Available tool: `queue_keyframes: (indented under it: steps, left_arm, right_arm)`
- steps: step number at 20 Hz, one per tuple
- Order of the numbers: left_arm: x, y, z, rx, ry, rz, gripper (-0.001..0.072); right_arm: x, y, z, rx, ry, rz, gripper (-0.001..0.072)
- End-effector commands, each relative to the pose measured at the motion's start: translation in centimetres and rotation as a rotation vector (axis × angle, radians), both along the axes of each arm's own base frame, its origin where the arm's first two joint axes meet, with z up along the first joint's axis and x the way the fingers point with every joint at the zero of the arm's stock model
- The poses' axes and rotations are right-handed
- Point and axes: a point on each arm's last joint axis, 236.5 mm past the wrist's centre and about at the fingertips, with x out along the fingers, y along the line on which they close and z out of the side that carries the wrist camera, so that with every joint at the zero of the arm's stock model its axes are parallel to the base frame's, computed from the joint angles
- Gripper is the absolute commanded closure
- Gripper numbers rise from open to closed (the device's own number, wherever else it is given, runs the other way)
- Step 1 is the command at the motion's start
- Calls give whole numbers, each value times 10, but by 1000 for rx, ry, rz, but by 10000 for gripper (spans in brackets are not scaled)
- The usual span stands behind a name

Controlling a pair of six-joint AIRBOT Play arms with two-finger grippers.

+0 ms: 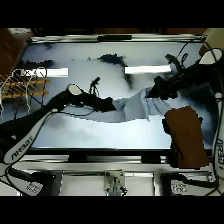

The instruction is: Fold the shirts.

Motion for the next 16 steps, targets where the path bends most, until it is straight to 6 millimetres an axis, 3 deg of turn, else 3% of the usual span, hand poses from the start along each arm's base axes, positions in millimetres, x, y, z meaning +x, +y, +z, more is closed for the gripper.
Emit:
queue_keyframes:
  steps: [1, 3, 4, 7, 9, 11, 13, 16]
  left_arm:
    - [-15, -73, -6, -121, 32, 65, 671]
    - [-29, -102, -6, -168, 35, 38, 671]
    - [-30, -106, -6, -174, 31, 27, 672]
    - [-20, -82, 12, -198, -12, -40, 673]
    - [-3, -37, 23, -132, -74, -80, 674]
    - [25, 32, 43, -15, -149, -49, 674]
    - [48, 102, 83, 40, -234, 20, 673]
    - [63, 196, 156, 48, -354, 182, 673]
  right_arm:
    - [-33, -7, 39, -55, -24, -33, 649]
    - [-39, -7, 47, -60, -30, -55, 649]
    - [-41, -8, 47, -64, -19, -58, 649]
    - [-40, -14, 43, -93, -11, -76, 649]
    - [-36, -13, 37, -137, -35, -74, 650]
    - [-25, 10, 34, -125, -82, -52, 650]
    - [-12, 49, 31, -73, -135, -20, 650]
    - [10, 130, 15, 13, -214, 20, 650]
